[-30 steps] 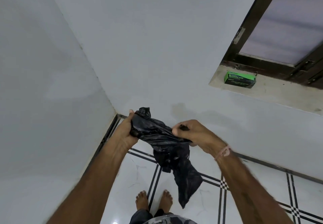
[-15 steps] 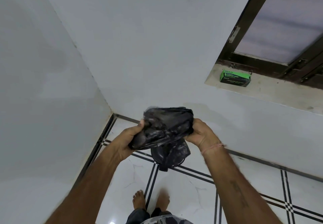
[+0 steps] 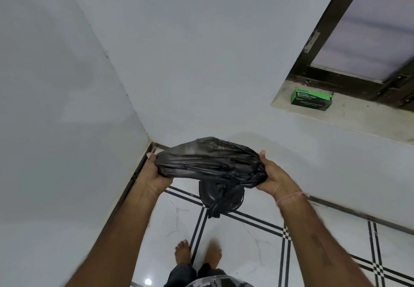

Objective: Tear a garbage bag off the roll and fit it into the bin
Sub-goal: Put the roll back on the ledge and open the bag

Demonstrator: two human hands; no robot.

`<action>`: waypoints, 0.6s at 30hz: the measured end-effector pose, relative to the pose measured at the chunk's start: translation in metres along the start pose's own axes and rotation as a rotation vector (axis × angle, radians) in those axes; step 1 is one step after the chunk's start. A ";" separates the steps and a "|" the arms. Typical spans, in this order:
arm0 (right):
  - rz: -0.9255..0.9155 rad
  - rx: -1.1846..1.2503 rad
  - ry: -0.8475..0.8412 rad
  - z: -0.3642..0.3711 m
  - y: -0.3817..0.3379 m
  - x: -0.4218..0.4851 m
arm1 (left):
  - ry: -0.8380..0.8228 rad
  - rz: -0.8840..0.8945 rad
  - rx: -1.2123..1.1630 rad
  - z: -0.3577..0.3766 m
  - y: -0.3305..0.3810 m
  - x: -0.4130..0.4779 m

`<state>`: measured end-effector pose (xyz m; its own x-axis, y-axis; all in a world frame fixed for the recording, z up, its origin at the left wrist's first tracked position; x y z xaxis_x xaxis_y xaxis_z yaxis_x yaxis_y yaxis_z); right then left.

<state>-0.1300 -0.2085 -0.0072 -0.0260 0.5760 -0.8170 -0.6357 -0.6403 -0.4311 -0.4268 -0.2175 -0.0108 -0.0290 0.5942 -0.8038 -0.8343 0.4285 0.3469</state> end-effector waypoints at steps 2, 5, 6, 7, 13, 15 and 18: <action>0.001 0.108 0.101 -0.006 0.001 0.004 | -0.072 0.048 0.094 0.005 -0.001 -0.003; -0.004 0.307 0.255 -0.021 -0.002 0.021 | -0.246 0.096 0.510 0.012 -0.004 -0.019; -0.008 0.338 0.281 -0.024 -0.004 0.025 | -0.265 0.123 0.674 0.010 -0.005 -0.019; -0.020 0.357 0.281 -0.026 -0.007 0.029 | -0.293 0.125 0.804 0.008 -0.006 -0.020; -0.121 0.281 0.131 -0.027 -0.020 0.033 | -0.245 0.000 0.877 -0.007 -0.014 -0.015; -0.130 0.236 0.079 -0.025 -0.019 0.033 | -0.204 0.007 0.575 -0.006 -0.010 -0.014; -0.180 0.115 -0.002 -0.021 -0.012 0.029 | -0.126 0.059 0.302 -0.003 -0.010 -0.010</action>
<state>-0.1073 -0.1950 -0.0335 0.0939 0.6769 -0.7301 -0.7143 -0.4650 -0.5230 -0.4196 -0.2295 -0.0076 0.0119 0.6953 -0.7186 -0.6320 0.5622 0.5335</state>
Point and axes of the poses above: each hand's wrist, its own x-axis towards the middle knuckle, its own z-axis out of the palm, y = z × x, the point moved 4 cm from there along x, towards the middle knuckle, and after that the axes turned 5 degrees about x, right-handed, at the moved point
